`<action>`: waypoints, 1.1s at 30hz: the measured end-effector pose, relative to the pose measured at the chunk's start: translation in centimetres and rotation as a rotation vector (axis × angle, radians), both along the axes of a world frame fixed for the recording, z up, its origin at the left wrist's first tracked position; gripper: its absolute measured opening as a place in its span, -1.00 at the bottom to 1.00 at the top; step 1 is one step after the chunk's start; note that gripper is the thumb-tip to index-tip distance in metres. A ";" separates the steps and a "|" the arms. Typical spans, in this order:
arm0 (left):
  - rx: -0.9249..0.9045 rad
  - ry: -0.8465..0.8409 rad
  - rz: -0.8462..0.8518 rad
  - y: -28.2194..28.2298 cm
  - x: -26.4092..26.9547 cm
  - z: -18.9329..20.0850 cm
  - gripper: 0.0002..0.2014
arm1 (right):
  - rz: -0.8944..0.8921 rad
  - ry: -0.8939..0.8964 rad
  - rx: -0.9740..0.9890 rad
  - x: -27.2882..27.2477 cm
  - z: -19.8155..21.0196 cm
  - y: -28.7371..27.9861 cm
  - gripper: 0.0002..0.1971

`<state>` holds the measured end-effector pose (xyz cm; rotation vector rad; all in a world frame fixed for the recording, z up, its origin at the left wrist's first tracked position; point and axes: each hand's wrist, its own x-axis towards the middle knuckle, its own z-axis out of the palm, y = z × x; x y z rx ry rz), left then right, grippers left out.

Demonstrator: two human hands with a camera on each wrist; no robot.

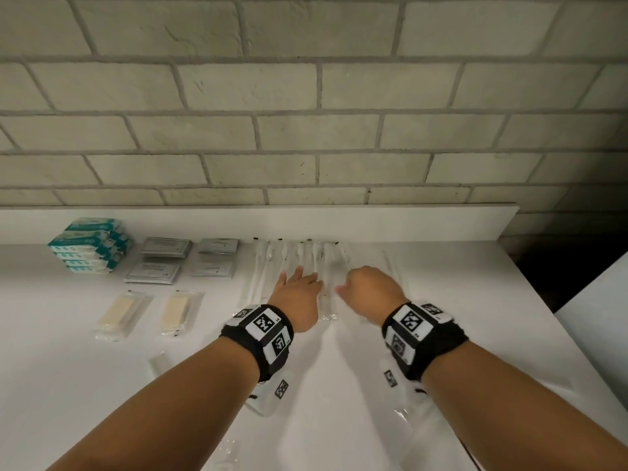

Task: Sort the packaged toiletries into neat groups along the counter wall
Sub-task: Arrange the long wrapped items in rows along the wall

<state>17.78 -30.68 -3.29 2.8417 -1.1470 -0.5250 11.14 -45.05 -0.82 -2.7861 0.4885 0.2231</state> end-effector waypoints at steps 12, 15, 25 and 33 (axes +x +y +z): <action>0.035 0.040 0.010 0.4 0.4 -0.1 -0.34 | -0.310 0.081 0.142 2.6 -1.0 2.7 -0.77; 0.021 0.049 0.016 0.4 0.5 -0.3 -0.38 | -0.172 0.070 0.094 1.8 -1.4 3.5 -0.65; -0.008 0.060 0.029 0.3 0.4 -0.6 -0.32 | 0.041 0.104 0.009 0.5 -1.7 3.3 -0.68; -0.027 0.082 0.032 0.3 0.2 -0.3 -0.38 | 0.052 0.113 0.080 0.6 -1.8 3.6 -0.64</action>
